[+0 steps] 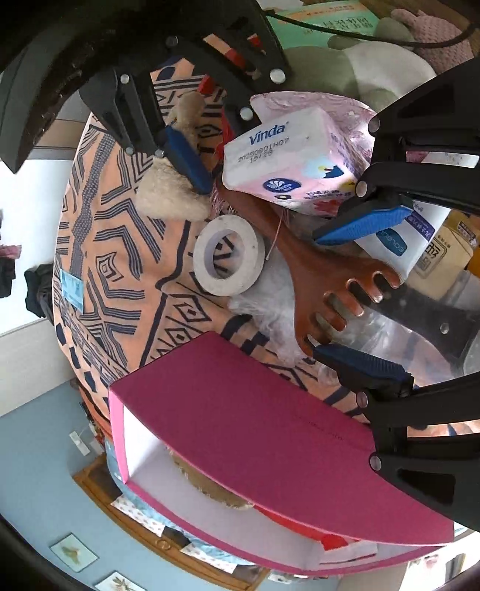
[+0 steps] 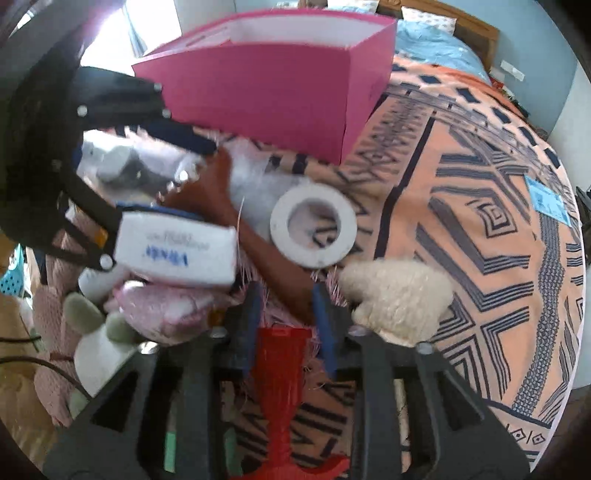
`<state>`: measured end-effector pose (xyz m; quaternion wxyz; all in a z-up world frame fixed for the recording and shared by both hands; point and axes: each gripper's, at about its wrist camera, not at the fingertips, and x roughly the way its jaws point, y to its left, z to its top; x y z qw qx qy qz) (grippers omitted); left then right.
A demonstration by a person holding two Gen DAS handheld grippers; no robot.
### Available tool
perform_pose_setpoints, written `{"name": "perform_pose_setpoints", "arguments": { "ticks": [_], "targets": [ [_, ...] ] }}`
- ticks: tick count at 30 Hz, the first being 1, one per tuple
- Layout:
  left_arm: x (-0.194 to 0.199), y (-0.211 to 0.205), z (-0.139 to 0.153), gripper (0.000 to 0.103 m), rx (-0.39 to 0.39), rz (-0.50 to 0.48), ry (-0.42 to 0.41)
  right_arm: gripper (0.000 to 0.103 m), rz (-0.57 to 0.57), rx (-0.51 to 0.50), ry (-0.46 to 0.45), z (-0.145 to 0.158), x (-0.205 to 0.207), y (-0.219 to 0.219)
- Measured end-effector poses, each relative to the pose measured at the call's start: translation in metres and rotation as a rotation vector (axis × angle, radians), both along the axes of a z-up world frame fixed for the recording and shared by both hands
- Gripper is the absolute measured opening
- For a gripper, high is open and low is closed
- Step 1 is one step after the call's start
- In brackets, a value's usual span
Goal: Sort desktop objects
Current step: 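Close the right gripper on the back scratcher handle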
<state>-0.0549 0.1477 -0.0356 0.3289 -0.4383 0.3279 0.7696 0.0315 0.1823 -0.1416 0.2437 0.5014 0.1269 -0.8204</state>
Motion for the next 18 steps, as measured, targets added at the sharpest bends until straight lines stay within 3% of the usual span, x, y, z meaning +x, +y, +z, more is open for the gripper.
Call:
{"name": "perform_pose_setpoints", "arguments": {
  "ticks": [5, 13, 18],
  "targets": [
    [0.000, -0.001, 0.001, 0.057, 0.004, 0.008, 0.005, 0.044, 0.012, 0.051, 0.017, -0.008, -0.008, -0.006],
    [-0.004, -0.007, 0.002, 0.057, 0.021, 0.029, 0.005, 0.044, 0.035, 0.155, 0.174, 0.008, -0.005, -0.013],
    [-0.007, -0.010, 0.003, 0.057, 0.034, 0.042, -0.003, 0.045, 0.053, 0.152, 0.228, 0.021, -0.005, -0.013]
  ]
}}
